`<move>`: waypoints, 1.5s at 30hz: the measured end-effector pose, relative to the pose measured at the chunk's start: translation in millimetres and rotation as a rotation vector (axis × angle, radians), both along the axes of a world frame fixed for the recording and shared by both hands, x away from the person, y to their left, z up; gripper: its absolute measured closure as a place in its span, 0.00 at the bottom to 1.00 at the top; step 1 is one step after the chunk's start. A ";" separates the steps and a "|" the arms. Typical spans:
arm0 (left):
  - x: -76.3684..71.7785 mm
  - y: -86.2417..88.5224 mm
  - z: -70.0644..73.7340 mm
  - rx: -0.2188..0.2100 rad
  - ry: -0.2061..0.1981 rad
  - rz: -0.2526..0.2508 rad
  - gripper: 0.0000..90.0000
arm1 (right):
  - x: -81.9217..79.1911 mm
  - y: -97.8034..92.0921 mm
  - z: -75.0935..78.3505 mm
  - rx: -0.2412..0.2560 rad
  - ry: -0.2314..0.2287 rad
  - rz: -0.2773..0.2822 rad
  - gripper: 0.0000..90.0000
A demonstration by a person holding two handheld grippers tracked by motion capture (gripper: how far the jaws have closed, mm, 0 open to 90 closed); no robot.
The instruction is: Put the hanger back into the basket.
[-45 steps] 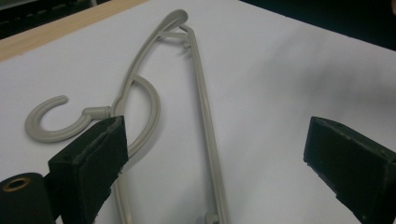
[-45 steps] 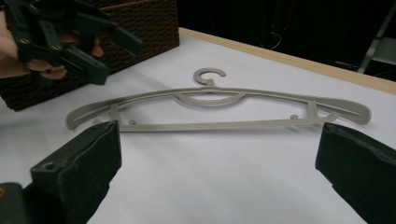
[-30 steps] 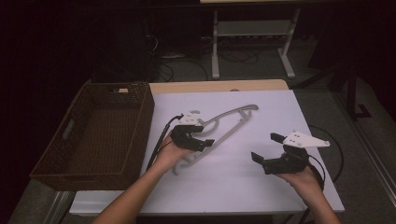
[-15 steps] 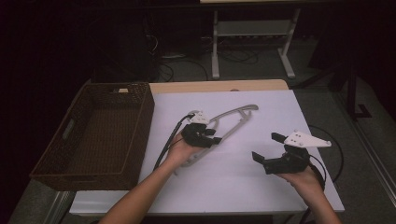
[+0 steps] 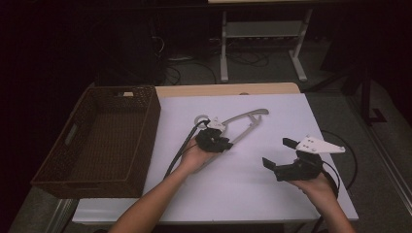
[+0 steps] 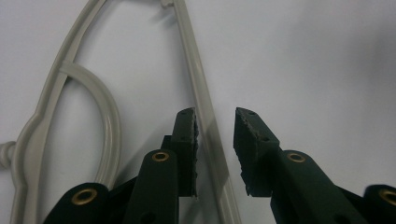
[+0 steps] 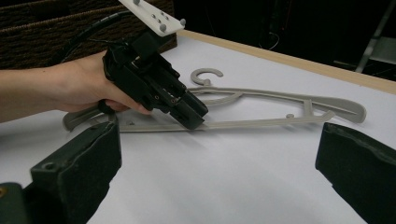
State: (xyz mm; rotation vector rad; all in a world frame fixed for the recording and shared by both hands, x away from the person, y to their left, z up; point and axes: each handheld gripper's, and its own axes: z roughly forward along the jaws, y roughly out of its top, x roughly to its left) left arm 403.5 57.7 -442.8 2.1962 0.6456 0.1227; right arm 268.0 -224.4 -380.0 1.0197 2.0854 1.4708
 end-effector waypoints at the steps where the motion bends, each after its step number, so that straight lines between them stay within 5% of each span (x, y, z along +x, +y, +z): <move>1: 0.5 -0.6 -1.2 0.000 0.004 0.002 0.78 | -0.1 -0.1 0.0 0.001 0.001 -0.001 0.00; 20: 3.3 -7.4 -6.4 0.051 0.021 0.000 0.87 | 0.1 -1.3 0.7 0.000 -0.005 -0.002 0.00; 35: 3.5 -6.6 -2.5 0.065 0.048 0.047 0.90 | 0.0 -2.3 1.1 0.003 -0.004 -0.005 0.00; 45: -9.5 -12.8 1.5 0.083 0.055 -0.026 0.90 | -0.3 -2.5 1.9 0.002 -0.010 -0.006 0.00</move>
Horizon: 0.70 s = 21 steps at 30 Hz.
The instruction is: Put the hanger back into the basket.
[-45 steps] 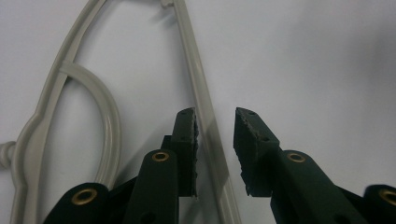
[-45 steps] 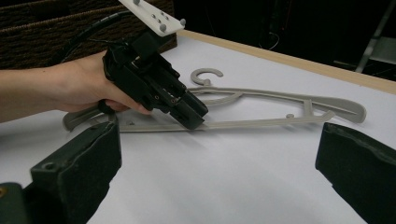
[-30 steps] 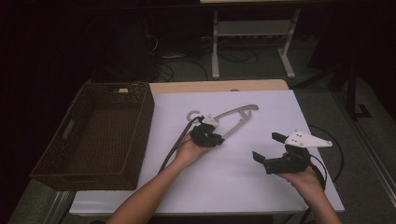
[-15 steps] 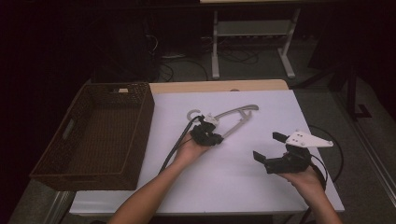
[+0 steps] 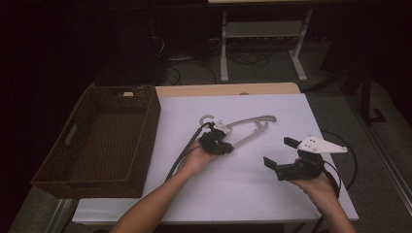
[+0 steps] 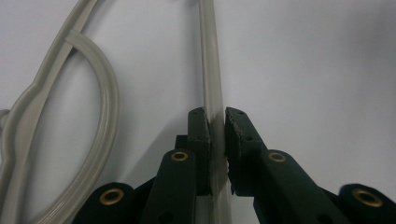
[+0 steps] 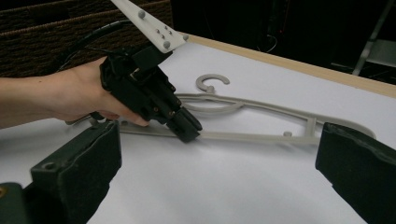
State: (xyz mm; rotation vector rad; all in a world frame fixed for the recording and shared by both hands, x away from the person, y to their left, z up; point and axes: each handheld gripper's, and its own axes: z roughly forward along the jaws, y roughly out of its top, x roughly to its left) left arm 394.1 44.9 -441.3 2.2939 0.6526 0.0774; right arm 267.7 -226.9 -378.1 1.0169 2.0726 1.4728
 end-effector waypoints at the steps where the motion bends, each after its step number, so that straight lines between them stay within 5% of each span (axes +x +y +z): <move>1: -2.3 -1.0 0.9 0.004 0.002 -0.009 0.90 | 0.0 -0.1 0.2 0.000 -0.001 0.000 0.00; 12: -35.5 -7.7 6.2 0.005 0.004 -0.134 0.90 | -0.6 0.0 0.9 0.004 0.000 0.001 0.00; 21: -57.9 -8.4 5.7 -0.005 0.021 -0.189 0.90 | -0.5 0.4 1.1 -0.002 -0.006 0.003 0.00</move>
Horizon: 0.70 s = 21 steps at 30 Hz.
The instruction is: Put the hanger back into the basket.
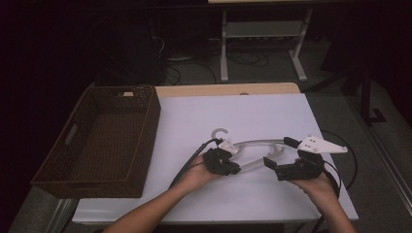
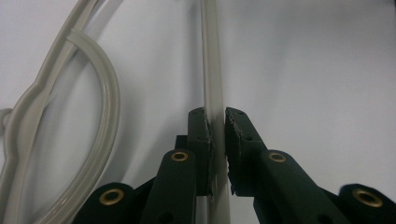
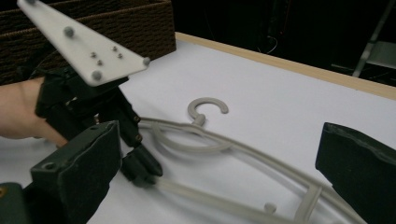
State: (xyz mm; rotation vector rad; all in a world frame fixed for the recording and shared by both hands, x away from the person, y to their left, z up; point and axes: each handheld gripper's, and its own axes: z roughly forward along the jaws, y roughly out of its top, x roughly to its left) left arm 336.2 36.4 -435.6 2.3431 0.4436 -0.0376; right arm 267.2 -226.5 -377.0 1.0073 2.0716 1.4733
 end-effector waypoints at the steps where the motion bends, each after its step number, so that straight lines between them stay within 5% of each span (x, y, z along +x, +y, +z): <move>1: -3.2 -0.2 -0.3 0.006 0.000 -0.015 0.90 | 0.0 0.0 0.0 0.000 0.000 0.000 0.00; 9: -13.0 0.0 -4.3 0.013 0.030 -0.050 0.89 | -0.2 0.3 -0.1 0.001 0.001 0.002 0.00; 17: -11.0 12.9 5.7 -0.063 0.050 -0.031 0.77 | 0.0 -1.5 0.1 0.003 0.001 -0.005 0.00; 21: -10.2 26.1 10.0 -0.069 0.048 -0.020 0.75 | -0.3 -1.1 0.5 0.003 -0.002 -0.004 0.00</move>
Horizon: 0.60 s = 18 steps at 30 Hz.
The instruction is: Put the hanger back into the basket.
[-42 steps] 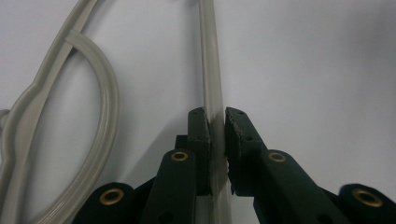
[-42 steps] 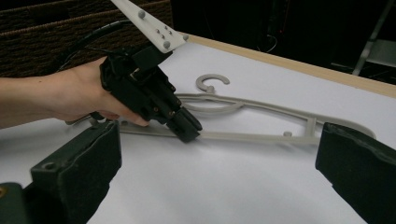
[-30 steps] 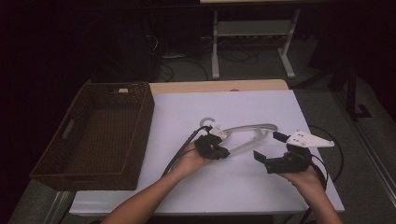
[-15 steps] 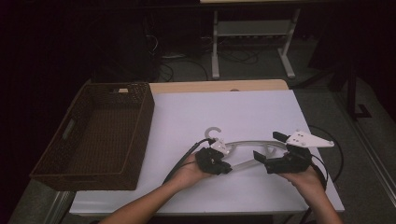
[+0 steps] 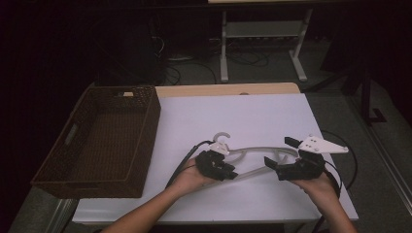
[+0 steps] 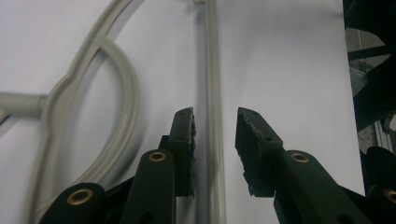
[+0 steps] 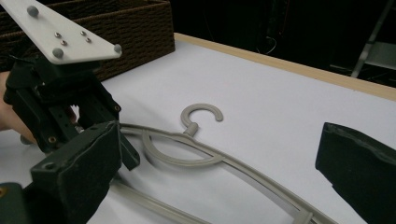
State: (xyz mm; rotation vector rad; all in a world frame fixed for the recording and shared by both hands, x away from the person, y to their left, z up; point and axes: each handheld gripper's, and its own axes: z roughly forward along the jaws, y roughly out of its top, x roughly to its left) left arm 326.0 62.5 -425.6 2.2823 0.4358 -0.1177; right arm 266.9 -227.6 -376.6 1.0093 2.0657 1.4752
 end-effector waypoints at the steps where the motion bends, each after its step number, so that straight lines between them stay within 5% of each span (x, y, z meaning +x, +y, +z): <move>1: 0.2 4.9 1.1 -0.001 -0.001 0.008 0.75 | -0.1 0.1 0.1 0.000 0.001 0.000 0.00; 10: 7.7 44.8 8.5 -0.006 -0.016 0.092 0.72 | 0.9 0.5 -1.3 0.004 0.009 0.005 0.00; 18: 22.6 63.1 8.0 0.004 -0.045 0.178 0.73 | 1.8 1.6 -2.0 -0.001 0.008 0.006 0.00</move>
